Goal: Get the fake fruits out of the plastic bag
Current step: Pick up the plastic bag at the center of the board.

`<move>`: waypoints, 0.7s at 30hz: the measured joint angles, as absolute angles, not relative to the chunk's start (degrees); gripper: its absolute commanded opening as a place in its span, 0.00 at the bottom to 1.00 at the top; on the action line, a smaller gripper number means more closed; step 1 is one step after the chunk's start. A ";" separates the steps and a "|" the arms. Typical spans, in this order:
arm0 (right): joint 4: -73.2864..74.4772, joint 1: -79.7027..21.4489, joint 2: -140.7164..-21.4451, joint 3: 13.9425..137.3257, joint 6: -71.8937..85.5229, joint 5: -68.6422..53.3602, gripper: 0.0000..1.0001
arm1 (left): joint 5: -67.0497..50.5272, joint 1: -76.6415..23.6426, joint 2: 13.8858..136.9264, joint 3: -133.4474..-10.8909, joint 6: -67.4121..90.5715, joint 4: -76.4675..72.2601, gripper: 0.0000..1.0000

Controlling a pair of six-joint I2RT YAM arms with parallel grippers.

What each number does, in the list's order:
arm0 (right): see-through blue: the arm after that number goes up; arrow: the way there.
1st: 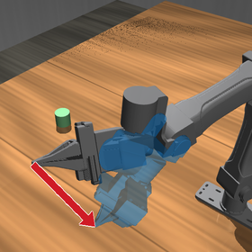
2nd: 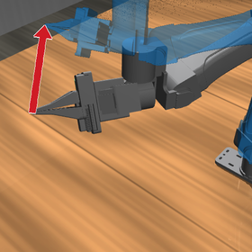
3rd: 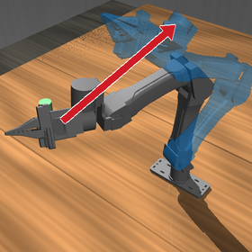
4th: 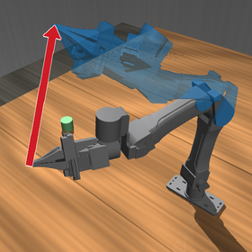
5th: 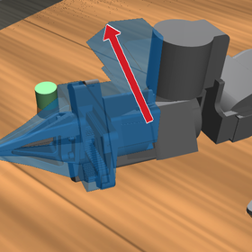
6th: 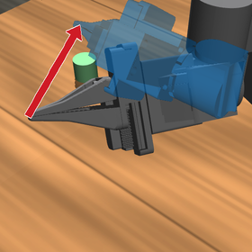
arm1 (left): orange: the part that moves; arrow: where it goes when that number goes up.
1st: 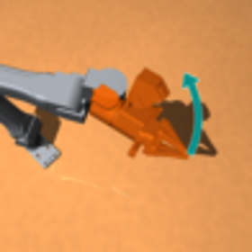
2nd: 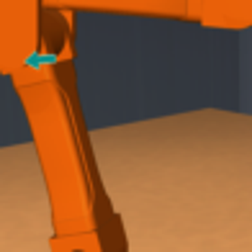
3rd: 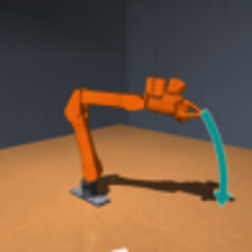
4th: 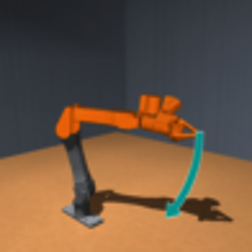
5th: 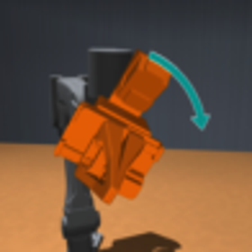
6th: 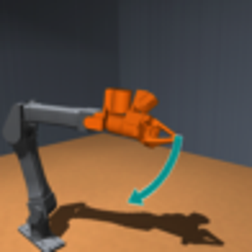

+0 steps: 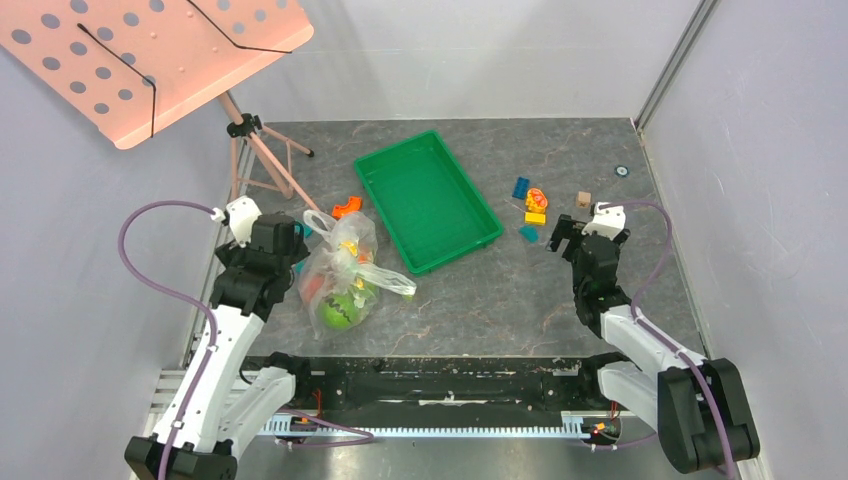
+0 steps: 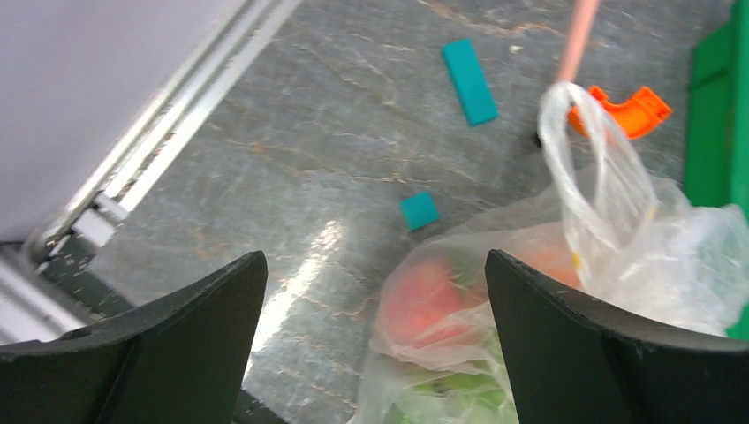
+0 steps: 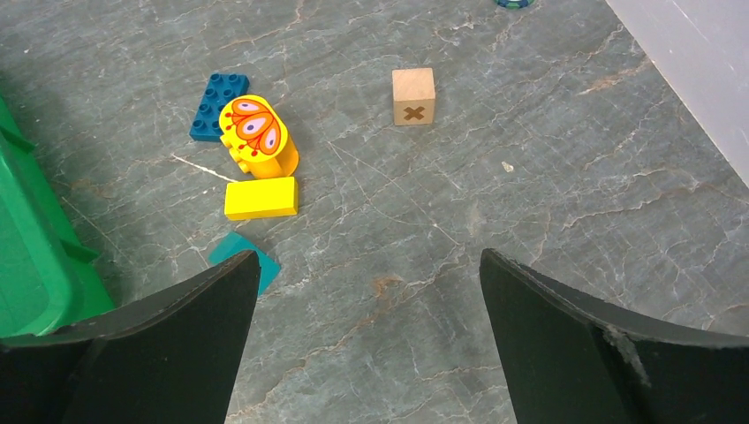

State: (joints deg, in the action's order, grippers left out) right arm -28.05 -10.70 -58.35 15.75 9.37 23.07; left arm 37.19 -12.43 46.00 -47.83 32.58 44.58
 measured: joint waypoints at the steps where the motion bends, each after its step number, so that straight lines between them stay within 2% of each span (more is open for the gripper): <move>1: -27.59 -10.70 -58.35 15.99 9.58 23.20 0.98 | 38.26 -12.43 45.93 -48.40 33.74 46.24 1.00; 12: -24.95 -10.70 -57.14 16.82 11.62 21.87 0.98 | 40.07 -12.40 40.93 -50.19 35.16 50.83 1.00; 21: -14.72 -10.70 -57.69 23.11 12.47 21.80 0.98 | 31.70 -12.40 40.29 -52.36 30.33 50.04 1.00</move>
